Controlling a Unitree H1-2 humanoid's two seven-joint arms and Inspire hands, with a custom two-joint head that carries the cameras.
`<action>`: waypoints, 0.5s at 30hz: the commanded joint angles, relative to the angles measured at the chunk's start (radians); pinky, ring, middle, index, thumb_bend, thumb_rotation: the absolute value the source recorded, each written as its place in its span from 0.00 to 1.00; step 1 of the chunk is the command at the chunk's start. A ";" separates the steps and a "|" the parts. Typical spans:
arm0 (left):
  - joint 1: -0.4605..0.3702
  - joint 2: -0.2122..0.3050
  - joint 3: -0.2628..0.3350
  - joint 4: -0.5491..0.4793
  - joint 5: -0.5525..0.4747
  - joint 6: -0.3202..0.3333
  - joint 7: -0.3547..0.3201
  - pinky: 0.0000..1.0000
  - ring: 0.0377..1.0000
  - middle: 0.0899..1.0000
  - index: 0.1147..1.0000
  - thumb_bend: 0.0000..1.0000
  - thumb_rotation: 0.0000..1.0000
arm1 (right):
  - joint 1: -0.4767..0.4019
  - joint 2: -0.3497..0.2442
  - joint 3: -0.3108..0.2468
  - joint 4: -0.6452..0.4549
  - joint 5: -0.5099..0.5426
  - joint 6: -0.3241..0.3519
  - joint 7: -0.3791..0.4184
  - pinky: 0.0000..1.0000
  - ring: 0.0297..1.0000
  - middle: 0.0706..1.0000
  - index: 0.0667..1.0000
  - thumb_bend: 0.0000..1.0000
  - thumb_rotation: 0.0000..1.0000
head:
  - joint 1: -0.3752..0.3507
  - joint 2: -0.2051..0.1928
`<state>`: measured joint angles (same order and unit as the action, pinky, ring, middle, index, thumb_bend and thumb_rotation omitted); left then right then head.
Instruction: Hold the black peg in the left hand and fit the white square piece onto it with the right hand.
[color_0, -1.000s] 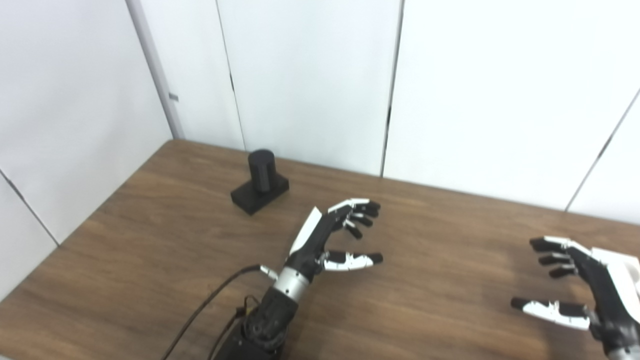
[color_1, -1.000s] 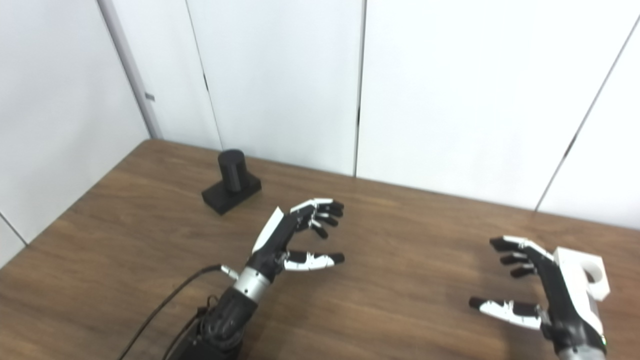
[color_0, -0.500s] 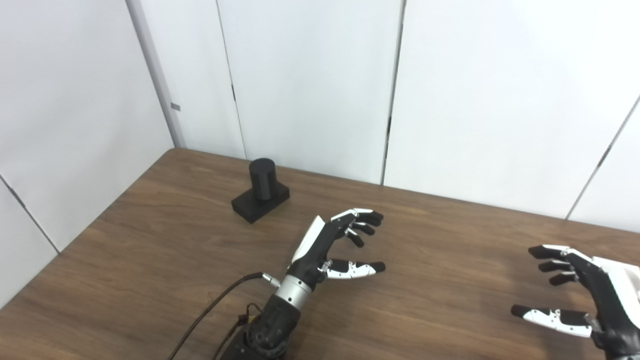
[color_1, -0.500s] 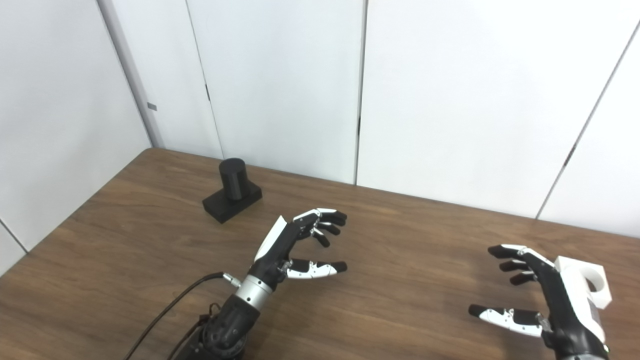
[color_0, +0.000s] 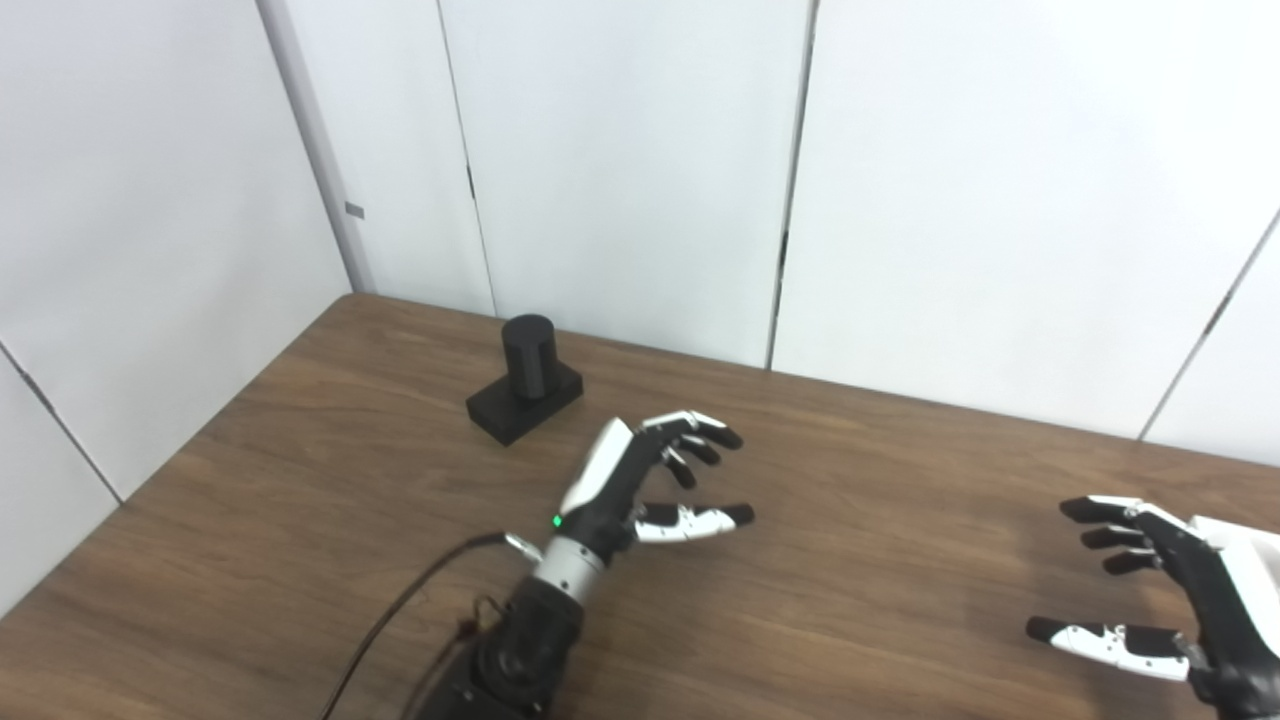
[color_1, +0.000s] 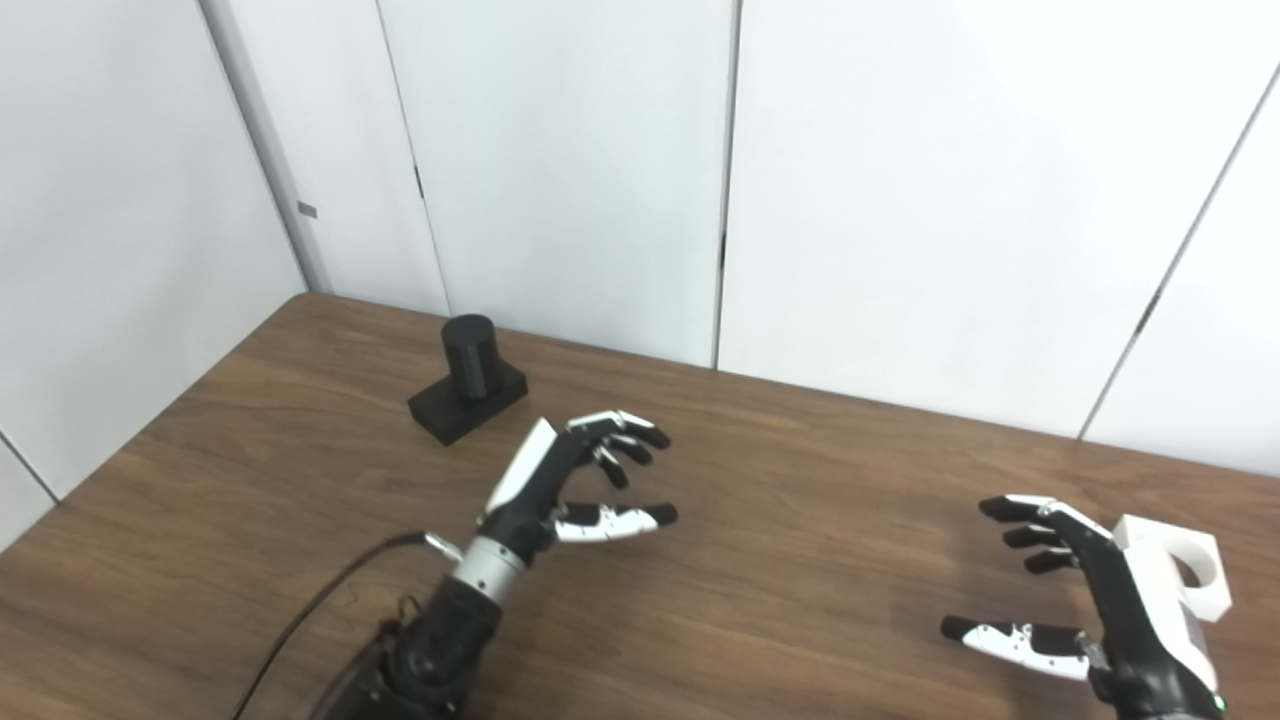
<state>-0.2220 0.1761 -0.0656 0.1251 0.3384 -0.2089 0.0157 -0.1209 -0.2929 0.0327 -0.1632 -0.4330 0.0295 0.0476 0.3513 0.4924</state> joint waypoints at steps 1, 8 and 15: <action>-0.042 0.033 0.006 -0.071 -0.008 0.032 -0.031 0.54 0.69 0.72 0.55 0.77 0.17 | -0.033 -0.012 -0.012 -0.031 0.007 -0.007 -0.003 0.59 0.66 0.70 0.67 0.75 0.00 | 0.004 -0.001; -0.049 0.081 0.060 -0.147 0.021 0.085 -0.005 0.51 0.68 0.73 0.71 0.80 0.16 | -0.040 -0.008 -0.014 -0.028 0.015 0.010 -0.003 0.58 0.66 0.70 0.67 0.75 0.00 | 0.010 -0.005; -0.062 0.089 0.139 -0.164 0.068 0.149 0.073 0.56 0.72 0.78 0.77 0.83 0.16 | -0.042 -0.006 -0.015 -0.028 0.013 0.016 -0.006 0.58 0.66 0.69 0.67 0.75 0.00 | 0.012 -0.005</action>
<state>-0.2360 0.2434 0.0639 0.0016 0.3918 -0.0535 0.0621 -0.1243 -0.2924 0.0298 -0.1643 -0.4240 0.0494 0.0496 0.3635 0.4863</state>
